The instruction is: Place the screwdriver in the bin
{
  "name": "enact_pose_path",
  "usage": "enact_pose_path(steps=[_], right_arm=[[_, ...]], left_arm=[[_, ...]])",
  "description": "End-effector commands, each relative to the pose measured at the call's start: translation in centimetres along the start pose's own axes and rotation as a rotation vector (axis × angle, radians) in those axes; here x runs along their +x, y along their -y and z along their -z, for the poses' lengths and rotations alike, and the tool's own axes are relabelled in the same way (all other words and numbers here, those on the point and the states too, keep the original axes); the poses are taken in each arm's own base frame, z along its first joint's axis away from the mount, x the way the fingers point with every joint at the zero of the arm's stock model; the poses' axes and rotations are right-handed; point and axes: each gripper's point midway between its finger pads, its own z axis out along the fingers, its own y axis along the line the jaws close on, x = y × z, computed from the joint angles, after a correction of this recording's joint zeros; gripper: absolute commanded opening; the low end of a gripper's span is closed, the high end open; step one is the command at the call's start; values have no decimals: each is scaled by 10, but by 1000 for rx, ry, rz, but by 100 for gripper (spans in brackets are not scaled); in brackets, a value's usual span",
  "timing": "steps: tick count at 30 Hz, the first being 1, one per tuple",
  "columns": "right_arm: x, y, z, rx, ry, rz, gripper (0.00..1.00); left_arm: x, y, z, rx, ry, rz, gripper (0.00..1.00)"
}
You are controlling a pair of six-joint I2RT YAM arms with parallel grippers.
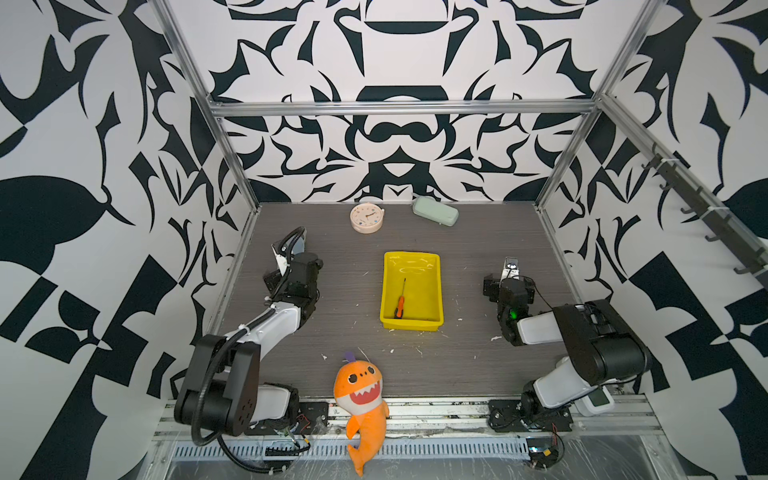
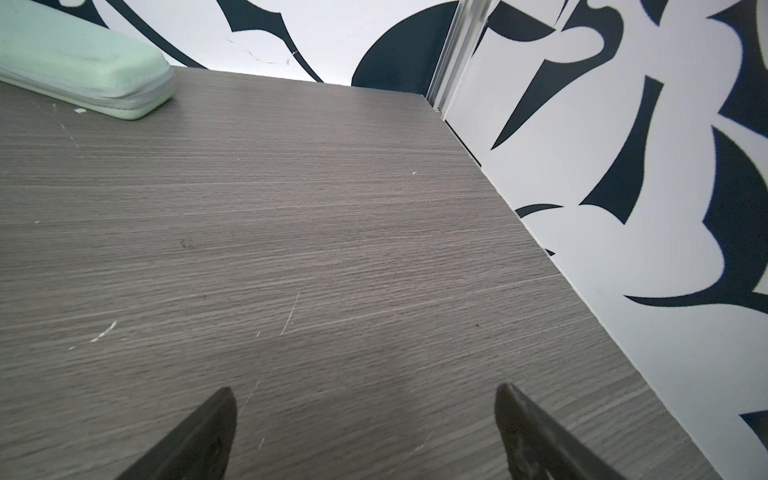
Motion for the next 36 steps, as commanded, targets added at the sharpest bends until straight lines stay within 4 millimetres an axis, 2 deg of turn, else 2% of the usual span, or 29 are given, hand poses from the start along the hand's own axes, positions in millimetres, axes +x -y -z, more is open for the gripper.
enact_pose_path(steps=[1, 2, 4, 6, 10, 13, 23, 27, 31, 36], right_arm=[[-19, -2, 1, -7, 58, -37, 100], [-19, -2, 1, -7, 59, -37, 100], [-19, -3, 1, -8, 59, -38, 100], [-19, -2, 1, -7, 58, -36, 100], [-19, -3, 1, -8, 59, -37, 100], [-19, -2, 1, -7, 59, -37, 100], [-19, -2, 1, -7, 57, -37, 100], [-18, -2, 1, -8, 57, -36, 100], [-18, -3, 1, -13, 56, -30, 100], [-19, -4, 0, -15, 59, -32, 100]], left_arm=[[1, -21, -7, -124, 76, -60, 100], [6, -22, -9, -126, 91, -71, 100], [0, -20, -11, -139, 147, -110, 99], [2, -11, -15, -114, 115, -153, 100], [25, 38, -22, 145, 14, -352, 100], [26, 51, -20, 221, 22, -350, 100], [16, 22, -6, 209, 191, -147, 100], [17, 21, -6, 207, 189, -142, 100], [19, 3, -1, 223, 218, -52, 100], [29, 17, -4, 327, 221, -75, 100]])
